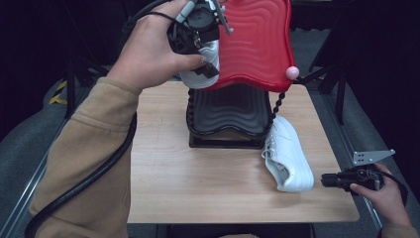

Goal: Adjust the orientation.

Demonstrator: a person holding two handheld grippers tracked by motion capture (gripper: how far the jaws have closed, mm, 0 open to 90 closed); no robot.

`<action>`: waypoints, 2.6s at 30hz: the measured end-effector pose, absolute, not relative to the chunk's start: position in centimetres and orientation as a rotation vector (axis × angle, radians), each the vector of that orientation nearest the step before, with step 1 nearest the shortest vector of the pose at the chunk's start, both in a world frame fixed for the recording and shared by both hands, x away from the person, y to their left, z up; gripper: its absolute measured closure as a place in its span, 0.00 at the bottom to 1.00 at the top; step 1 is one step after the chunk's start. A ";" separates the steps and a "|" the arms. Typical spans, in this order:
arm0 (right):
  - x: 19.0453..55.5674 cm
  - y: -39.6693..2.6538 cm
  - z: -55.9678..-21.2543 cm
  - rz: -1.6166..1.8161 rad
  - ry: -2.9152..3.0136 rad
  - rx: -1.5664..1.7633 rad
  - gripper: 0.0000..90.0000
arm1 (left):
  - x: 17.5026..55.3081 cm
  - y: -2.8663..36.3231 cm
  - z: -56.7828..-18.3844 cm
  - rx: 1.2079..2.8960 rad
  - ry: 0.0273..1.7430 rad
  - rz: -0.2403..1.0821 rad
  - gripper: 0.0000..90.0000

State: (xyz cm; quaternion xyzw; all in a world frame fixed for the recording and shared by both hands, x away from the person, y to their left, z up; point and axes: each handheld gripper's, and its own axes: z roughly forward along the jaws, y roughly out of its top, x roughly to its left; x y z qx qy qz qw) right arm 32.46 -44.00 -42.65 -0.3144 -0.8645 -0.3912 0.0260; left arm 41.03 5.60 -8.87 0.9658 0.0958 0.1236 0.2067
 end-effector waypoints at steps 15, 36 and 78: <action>32.3 -44.8 -42.5 -1.237 -2.660 -0.978 0.83 | 45.1 2.1 -9.2 2.690 0.262 0.371 0.77; 32.4 -44.5 -42.8 -1.227 -2.654 -0.972 0.82 | 47.1 0.9 -11.8 2.699 0.280 0.399 0.76; 33.3 -43.4 -42.5 -1.240 -2.668 -0.926 0.80 | 43.3 3.8 -9.3 2.471 0.380 0.505 0.37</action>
